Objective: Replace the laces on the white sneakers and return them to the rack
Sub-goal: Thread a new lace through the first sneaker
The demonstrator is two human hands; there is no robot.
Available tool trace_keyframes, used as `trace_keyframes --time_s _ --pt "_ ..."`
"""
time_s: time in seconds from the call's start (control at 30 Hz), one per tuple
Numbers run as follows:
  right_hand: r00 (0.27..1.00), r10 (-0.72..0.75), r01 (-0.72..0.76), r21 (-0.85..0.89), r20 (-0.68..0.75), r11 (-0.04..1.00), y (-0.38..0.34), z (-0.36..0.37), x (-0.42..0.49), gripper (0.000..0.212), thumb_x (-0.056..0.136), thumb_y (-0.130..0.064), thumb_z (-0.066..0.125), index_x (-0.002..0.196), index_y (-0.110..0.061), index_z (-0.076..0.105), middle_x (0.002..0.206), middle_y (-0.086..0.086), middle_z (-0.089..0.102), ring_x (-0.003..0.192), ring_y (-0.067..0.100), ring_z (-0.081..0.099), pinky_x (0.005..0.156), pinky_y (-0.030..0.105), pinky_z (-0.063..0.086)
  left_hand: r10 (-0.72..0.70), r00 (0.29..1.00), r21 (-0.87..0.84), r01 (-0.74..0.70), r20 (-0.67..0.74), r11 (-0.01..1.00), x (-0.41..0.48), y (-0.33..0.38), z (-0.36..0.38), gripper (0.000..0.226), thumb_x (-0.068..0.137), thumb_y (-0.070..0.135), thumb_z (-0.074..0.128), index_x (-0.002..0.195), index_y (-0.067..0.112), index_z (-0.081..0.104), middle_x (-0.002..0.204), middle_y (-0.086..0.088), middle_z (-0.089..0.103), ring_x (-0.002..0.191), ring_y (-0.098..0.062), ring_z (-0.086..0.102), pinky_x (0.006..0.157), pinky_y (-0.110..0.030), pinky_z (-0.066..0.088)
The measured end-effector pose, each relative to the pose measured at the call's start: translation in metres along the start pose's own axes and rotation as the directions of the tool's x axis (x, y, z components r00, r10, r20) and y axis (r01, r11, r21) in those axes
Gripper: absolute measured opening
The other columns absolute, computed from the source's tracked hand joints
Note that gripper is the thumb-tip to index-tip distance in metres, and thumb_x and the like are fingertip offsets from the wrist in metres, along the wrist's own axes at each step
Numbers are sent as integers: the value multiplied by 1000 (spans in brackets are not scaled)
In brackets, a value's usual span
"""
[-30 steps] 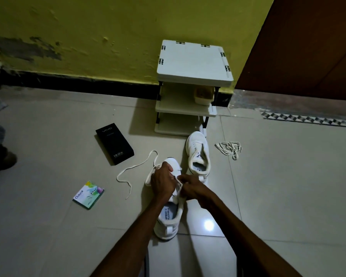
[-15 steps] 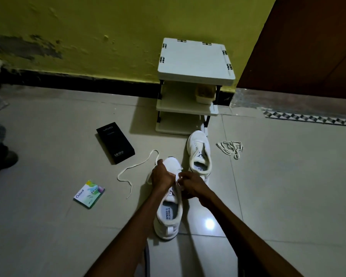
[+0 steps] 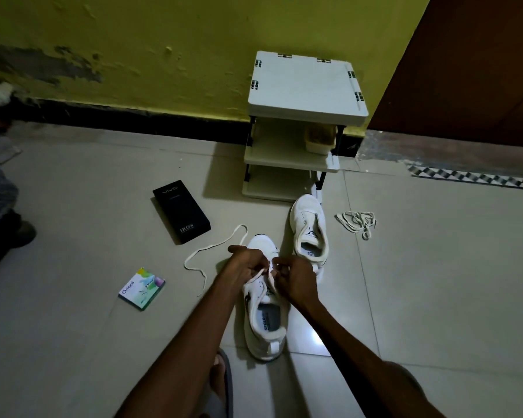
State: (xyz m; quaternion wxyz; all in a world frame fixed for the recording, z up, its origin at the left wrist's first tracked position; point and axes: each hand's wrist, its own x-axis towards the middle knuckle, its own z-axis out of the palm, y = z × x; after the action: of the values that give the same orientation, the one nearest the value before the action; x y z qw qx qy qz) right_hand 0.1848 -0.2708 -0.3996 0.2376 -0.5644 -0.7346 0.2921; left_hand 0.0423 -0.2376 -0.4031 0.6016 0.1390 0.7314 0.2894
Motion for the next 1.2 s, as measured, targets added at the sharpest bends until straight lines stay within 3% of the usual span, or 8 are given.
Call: trace_keyframes --time_s 0.13,0.3,0.47,0.67,0.8,0.9,1.0,1.2 --pt "999 37 -37 -17 -25 999 -4 2 1 11 86 -16 69 88 -8 76 70 7 70 63 18 63 53 17 40 68 994 36 -65 -88 997 -3 -3 8 117 68 -11 74 147 7 -12 135 -18 43 115 -31 55 95 -44 53" --pt "996 82 -83 -76 -18 994 -6 1 9 9 81 -12 67 81 -12 77 75 6 74 69 19 67 55 23 44 104 986 72 -96 -132 993 4 -13 8 88 66 -3 80 132 6 22 133 -17 46 112 -30 55 90 -38 54" --pt "991 132 -132 -83 -4 988 -3 5 20 8 76 -12 69 70 -15 73 70 1 72 63 14 63 49 10 28 20 991 55 -12 -136 998 6 -7 5 94 79 17 80 143 0 12 147 -16 38 133 -26 41 111 -32 35" --pt "998 42 -34 -156 46 987 -14 6 22 26 66 -24 46 52 -23 25 52 -5 28 51 16 36 49 25 20 153 979 107 -140 -133 984 1 -18 8 88 77 -2 73 147 3 21 142 -19 44 121 -34 53 89 -32 49" --pt "998 -36 33 -57 -55 998 -31 -18 34 5 63 -11 57 67 -8 57 67 7 59 61 22 55 56 27 39 170 982 168 -155 -81 974 3 -25 11 97 74 13 79 147 10 15 142 -16 43 119 -31 53 92 -35 52" --pt "968 14 11 96 -250 995 -61 -58 54 9 74 -2 61 70 -8 66 65 -1 62 56 5 54 57 7 39 171 982 258 -146 -78 955 5 -17 8 80 81 12 74 145 8 26 137 -21 47 119 -35 54 88 -38 50" --pt "941 4 54 163 -338 985 -77 -81 59 17 81 -6 64 68 -15 70 63 -4 66 57 8 64 62 20 53 260 962 485 -190 -80 854 9 -10 6 50 91 21 51 137 7 36 135 -21 45 118 -37 51 81 -43 44" --pt "970 230 -164 494 -76 854 -63 -63 44 13 97 -9 51 89 -6 61 84 4 68 76 17 68 73 30 56 604 787 666 -518 125 537 -6 -15 6 38 71 18 79 101 21 55 112 -3 57 103 -22 58 90 -33 47"
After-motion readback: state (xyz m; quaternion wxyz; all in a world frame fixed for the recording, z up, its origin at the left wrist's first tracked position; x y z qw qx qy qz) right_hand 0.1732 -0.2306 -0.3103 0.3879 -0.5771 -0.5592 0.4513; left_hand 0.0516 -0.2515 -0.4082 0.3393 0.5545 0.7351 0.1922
